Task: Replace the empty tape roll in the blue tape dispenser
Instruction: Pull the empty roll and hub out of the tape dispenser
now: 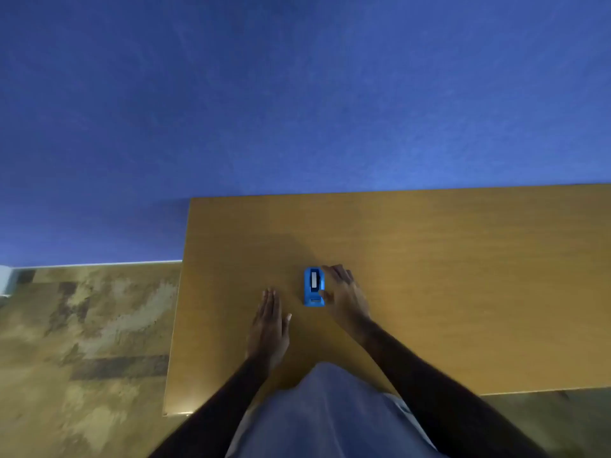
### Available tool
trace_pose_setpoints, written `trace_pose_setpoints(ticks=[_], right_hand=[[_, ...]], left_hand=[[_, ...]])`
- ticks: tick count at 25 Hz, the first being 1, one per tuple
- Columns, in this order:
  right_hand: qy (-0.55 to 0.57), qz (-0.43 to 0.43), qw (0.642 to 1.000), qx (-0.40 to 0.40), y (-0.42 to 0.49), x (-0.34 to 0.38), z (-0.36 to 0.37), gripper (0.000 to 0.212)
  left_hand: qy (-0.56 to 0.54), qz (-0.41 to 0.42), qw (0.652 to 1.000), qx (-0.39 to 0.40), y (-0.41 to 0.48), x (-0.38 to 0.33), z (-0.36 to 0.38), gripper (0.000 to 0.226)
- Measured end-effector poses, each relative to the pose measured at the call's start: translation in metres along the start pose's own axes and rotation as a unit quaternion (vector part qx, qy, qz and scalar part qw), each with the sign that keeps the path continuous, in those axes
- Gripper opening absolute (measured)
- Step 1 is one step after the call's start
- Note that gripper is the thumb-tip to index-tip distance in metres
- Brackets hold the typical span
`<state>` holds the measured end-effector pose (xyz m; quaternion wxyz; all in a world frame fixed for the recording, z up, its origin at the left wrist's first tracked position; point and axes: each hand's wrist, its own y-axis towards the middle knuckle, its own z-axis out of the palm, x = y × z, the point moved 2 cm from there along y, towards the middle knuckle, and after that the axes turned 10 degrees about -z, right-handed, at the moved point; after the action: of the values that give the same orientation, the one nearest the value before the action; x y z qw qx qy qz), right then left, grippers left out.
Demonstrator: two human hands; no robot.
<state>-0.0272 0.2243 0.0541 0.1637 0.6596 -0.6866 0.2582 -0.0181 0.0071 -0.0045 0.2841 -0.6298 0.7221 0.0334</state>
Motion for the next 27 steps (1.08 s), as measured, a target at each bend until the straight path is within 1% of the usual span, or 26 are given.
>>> trace_pose_setpoints(ticks=[2, 3, 7, 9, 13, 16, 18, 21, 25, 27], right_hand=[[-0.028, -0.004, 0.999, 0.025, 0.009, 0.005, 0.000, 0.063], [-0.041, -0.005, 0.999, 0.034, 0.012, 0.006, 0.002, 0.062], [-0.085, -0.011, 0.995, 0.056, 0.018, 0.010, 0.004, 0.053], [-0.095, -0.018, 0.994, 0.057, 0.021, 0.009, 0.003, 0.051], [-0.111, -0.034, 0.991, 0.063, 0.027, 0.004, 0.006, 0.048], [-0.101, -0.041, 0.992, 0.063, 0.029, 0.003, 0.005, 0.048], [-0.094, -0.044, 0.993, 0.060, 0.029, 0.000, 0.005, 0.049], [-0.083, -0.052, 0.994, 0.043, 0.028, -0.003, 0.006, 0.046], [-0.048, -0.056, 0.997, 0.007, 0.025, 0.000, -0.001, 0.044], [-0.001, -0.037, 0.999, -0.012, 0.018, 0.004, -0.006, 0.043]], left_hand=[[-0.012, -0.014, 1.000, 0.015, 0.002, 0.004, -0.002, 0.070], [-0.007, -0.013, 1.000, 0.010, 0.003, 0.007, -0.001, 0.068], [0.005, -0.001, 0.999, 0.032, 0.002, 0.009, -0.010, 0.064], [-0.017, -0.005, 0.999, 0.042, 0.001, 0.010, -0.014, 0.062], [-0.098, -0.045, 0.993, 0.055, 0.002, 0.007, -0.018, 0.058], [-0.131, -0.064, 0.988, 0.047, 0.006, 0.006, -0.026, 0.054], [-0.146, -0.083, 0.986, 0.015, 0.008, 0.005, -0.031, 0.051], [-0.167, -0.080, 0.982, -0.035, 0.011, 0.003, -0.035, 0.046], [-0.206, -0.080, 0.975, -0.036, 0.015, -0.012, -0.045, 0.038], [-0.244, -0.081, 0.966, -0.025, 0.015, -0.027, -0.055, 0.032]])
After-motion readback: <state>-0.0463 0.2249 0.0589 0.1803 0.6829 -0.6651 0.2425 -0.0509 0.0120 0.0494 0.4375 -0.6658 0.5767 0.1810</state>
